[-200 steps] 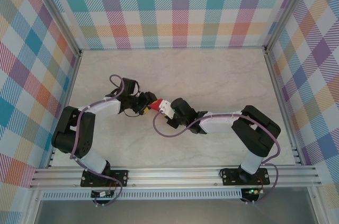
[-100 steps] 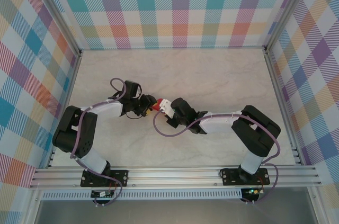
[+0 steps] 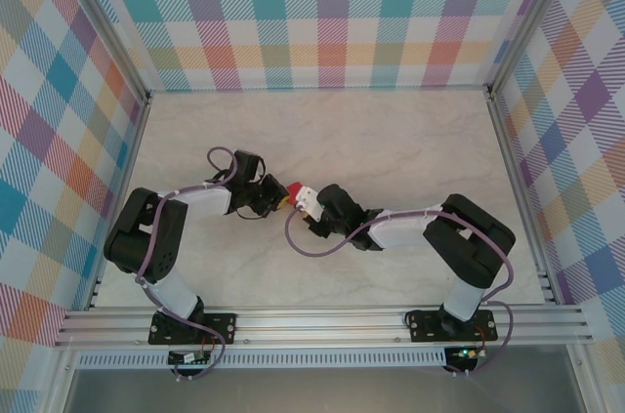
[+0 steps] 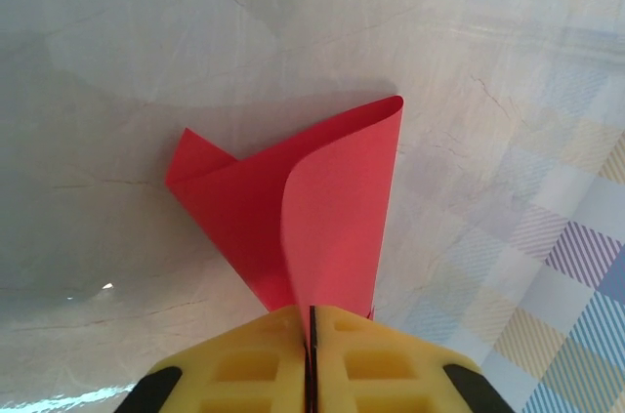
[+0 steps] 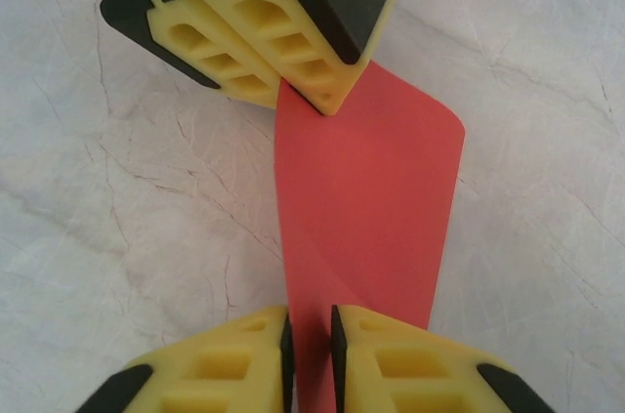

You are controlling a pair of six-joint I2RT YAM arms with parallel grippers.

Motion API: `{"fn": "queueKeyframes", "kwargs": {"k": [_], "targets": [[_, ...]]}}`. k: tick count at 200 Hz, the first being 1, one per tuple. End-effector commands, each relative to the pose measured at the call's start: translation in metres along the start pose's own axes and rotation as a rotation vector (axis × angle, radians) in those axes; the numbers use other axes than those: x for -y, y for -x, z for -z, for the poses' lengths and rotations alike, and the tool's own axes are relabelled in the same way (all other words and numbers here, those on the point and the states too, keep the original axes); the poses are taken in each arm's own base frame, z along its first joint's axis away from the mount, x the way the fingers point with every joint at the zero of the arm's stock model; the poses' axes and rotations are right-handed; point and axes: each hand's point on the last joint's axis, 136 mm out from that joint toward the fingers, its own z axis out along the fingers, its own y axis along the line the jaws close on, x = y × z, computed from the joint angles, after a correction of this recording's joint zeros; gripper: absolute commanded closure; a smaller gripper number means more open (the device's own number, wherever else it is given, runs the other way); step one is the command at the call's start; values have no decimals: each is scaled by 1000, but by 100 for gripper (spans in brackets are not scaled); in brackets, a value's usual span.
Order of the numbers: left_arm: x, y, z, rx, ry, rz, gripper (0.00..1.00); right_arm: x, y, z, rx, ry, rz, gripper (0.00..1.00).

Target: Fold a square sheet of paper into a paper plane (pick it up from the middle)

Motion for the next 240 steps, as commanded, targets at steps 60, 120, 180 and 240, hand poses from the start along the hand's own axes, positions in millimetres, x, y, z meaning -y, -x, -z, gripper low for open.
{"fn": "queueKeyframes", "kwargs": {"k": [60,120,180,240], "targets": [[0,-8,-2,-25,44,-39,94,0,6,-16,44,-2,91,70],[-1,-9,-3,-30,54,-49,94,1,16,-17,84,-4,63,70],[-1,-7,0,-19,72,-66,94,-5,17,-15,104,27,24,74],[-1,-8,0,-20,75,-75,93,-7,15,-17,102,44,-14,81]]}}
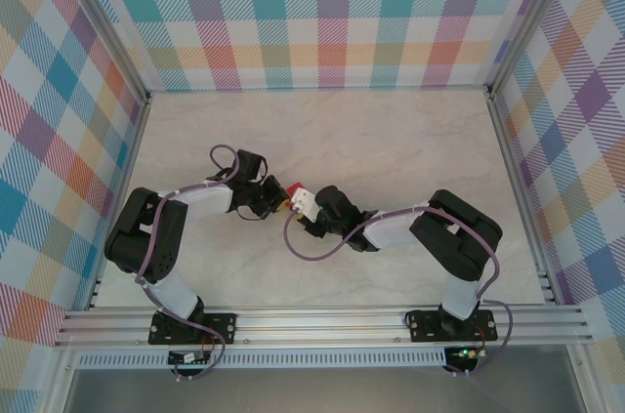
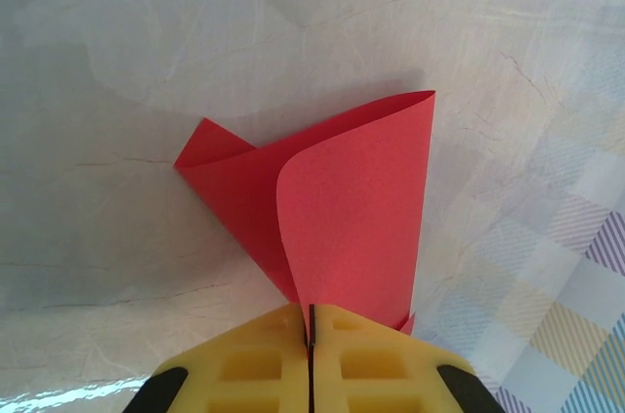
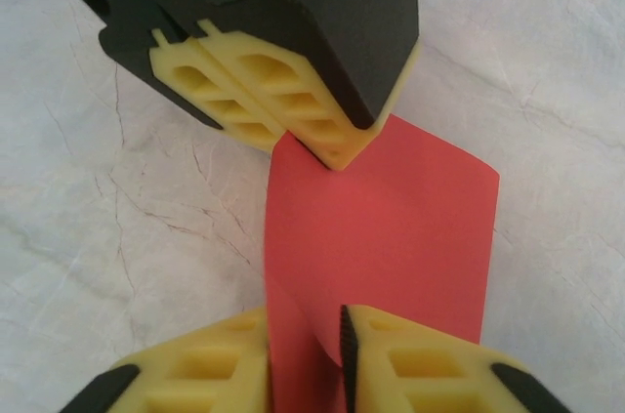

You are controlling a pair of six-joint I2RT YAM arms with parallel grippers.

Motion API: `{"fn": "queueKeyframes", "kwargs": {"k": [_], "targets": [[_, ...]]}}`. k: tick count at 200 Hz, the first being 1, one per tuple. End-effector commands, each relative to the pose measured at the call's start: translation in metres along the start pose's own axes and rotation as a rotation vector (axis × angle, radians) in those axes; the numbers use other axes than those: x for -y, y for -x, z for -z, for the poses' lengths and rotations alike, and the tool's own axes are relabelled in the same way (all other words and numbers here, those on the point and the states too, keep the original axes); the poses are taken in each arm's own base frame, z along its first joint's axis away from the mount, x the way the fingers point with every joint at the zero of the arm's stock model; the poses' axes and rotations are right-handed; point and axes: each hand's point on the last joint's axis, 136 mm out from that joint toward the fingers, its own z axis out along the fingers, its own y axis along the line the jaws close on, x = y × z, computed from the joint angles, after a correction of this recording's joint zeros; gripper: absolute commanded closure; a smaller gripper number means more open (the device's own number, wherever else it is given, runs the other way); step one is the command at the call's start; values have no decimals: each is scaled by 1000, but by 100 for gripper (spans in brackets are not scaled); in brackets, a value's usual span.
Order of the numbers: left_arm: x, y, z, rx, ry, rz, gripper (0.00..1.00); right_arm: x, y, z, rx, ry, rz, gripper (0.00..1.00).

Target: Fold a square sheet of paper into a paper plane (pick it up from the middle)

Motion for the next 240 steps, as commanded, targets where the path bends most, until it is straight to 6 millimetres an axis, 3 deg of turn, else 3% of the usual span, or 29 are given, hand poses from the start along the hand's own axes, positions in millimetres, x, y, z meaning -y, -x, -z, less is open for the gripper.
{"fn": "queueKeyframes", "kwargs": {"k": [1,24,71,101,143,179,240], "targets": [[5,-2,0,-5,15,-30,93,0,8,-2,36,14,-37,82],[8,-1,3,0,13,-41,90,2,7,-4,28,11,-61,89],[13,19,30,105,47,-87,55,5,10,0,32,66,-196,97],[8,35,53,196,86,-107,44,11,13,0,35,99,-349,100],[4,39,62,230,90,-130,38,21,16,-2,17,145,-558,100],[1,34,55,210,62,-163,35,32,10,-4,-14,169,-728,100],[6,25,45,168,-15,-222,35,32,6,-4,-29,248,-880,100]]}}
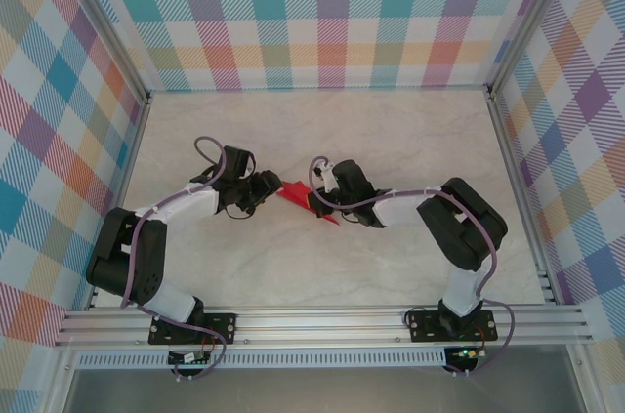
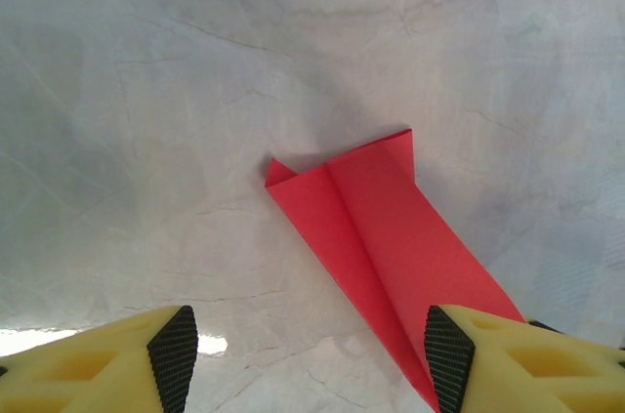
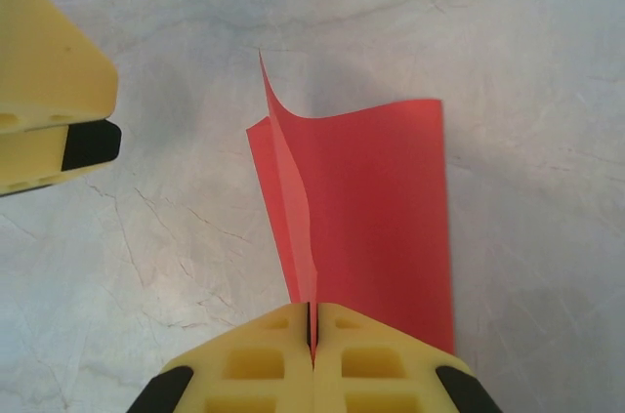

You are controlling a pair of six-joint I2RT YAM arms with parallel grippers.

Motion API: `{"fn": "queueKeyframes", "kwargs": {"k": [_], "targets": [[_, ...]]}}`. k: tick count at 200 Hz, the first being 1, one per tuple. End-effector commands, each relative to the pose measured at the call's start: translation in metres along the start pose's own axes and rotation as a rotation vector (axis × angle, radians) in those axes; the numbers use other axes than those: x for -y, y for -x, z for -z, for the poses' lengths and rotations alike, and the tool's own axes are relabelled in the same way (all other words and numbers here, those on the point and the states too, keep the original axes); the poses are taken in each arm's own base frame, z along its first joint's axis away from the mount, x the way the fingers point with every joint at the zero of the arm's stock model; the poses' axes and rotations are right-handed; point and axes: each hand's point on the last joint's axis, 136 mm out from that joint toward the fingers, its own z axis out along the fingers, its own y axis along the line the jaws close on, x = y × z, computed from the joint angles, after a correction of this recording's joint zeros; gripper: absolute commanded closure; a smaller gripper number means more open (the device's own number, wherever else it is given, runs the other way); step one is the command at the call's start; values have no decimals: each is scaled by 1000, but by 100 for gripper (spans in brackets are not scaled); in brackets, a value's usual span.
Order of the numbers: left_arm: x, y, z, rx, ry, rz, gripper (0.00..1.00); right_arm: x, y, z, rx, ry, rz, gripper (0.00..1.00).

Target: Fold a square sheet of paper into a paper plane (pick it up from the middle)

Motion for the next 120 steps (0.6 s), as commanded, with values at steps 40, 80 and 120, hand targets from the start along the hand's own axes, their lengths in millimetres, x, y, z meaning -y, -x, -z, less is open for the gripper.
{"fn": "queueKeyframes", "kwargs": {"k": [40,80,120], "targets": [[13,-8,-3,-20,-106,-73,34,-7,-6,-9,-47,105,-177,100],[14,-17,-11,-51,-122,-85,37,-6,-9,-11,-55,149,-250,100],[17,-22,-16,-68,-141,-103,39,-2,-9,-12,-57,185,-311,100]]}}
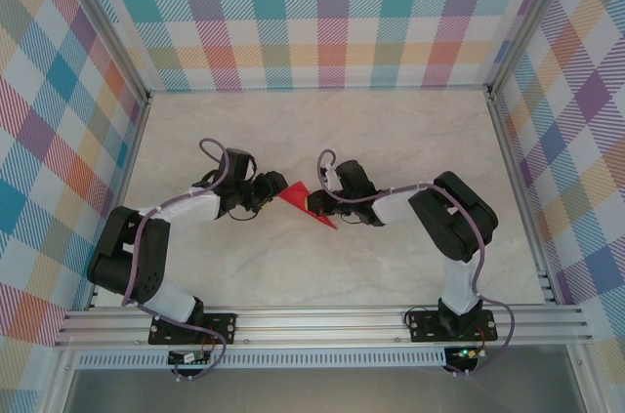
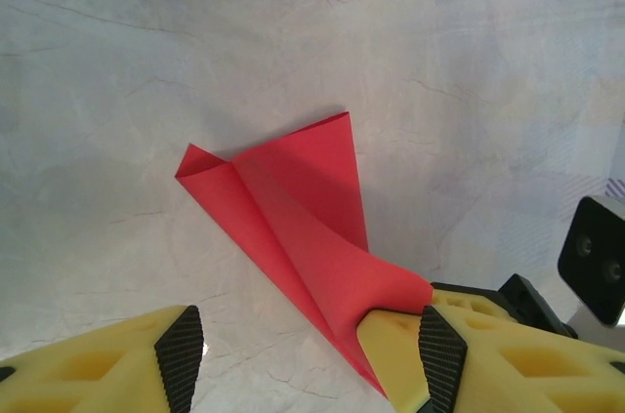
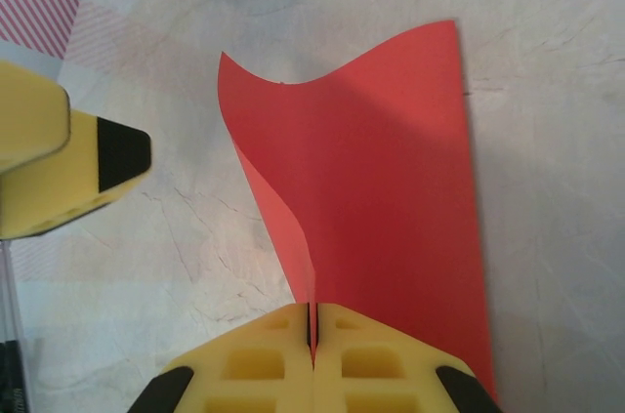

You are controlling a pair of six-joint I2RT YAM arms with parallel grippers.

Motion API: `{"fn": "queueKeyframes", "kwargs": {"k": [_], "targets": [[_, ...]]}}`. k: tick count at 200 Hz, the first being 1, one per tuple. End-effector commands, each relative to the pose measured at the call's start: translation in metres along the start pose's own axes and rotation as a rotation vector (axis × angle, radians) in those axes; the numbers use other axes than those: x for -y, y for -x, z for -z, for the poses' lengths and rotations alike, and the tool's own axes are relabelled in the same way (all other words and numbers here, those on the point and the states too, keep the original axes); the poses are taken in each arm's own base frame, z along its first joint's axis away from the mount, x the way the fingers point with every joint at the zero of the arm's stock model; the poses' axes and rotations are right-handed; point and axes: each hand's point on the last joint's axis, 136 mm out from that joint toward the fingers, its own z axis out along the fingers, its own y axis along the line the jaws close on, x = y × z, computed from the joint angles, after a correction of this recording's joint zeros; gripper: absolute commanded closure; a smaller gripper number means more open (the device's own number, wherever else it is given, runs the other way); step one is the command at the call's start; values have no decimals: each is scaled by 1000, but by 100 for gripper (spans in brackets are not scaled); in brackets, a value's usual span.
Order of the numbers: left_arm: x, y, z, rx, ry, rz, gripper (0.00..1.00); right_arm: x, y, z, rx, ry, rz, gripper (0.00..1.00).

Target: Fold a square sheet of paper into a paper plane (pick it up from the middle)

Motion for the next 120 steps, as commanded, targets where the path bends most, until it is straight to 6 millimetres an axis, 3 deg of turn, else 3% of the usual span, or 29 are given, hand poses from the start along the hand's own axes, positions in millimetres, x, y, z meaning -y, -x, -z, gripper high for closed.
{"fn": "queueKeyframes", "kwargs": {"k": [1,120], "targets": [[1,-11,-8,-37,-21,-31,39,-3,2,-3,-6,64,-47,100],[27,-27,-28,-113,-126,-122,61,15,-3,-10,-60,85,-175,100]]}}
